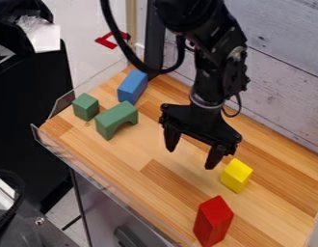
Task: Take the red block to put it on top of the yellow cube
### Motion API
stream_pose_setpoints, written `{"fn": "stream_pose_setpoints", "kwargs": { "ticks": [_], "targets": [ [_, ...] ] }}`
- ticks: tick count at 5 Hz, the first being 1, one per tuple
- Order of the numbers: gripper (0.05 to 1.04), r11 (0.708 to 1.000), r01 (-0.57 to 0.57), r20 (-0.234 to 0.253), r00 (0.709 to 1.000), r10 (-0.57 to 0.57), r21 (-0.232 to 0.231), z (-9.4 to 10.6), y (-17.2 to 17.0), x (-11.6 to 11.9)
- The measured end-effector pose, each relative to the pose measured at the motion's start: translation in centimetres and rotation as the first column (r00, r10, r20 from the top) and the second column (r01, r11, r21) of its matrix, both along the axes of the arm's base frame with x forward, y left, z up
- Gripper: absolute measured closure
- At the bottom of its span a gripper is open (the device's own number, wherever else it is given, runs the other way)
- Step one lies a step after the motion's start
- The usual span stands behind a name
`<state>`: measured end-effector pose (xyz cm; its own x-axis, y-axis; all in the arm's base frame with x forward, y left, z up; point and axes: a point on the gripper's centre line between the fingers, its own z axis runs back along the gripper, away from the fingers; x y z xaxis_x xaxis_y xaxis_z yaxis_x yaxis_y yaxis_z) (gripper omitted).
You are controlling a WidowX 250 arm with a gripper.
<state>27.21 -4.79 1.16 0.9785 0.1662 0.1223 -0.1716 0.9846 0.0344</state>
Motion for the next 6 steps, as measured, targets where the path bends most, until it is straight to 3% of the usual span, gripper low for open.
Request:
{"fn": "stream_pose_setpoints", "kwargs": {
  "ticks": [1,2,3,6],
  "targets": [
    [0.084,1.000,0.000,-0.030,1.000,0.000,0.007,-0.7,0.1,-0.5],
    [0.084,0.996,-0.064,-0.037,0.997,0.066,0.054,-0.6,-0.3,-1.0],
    [0.085,0.991,-0.135,0.068,0.989,0.133,0.024,0.9,-2.0,-0.5],
    [0.084,0.975,-0.219,0.064,0.973,0.220,-0.023,1.5,-4.7,-2.2]
  ]
}}
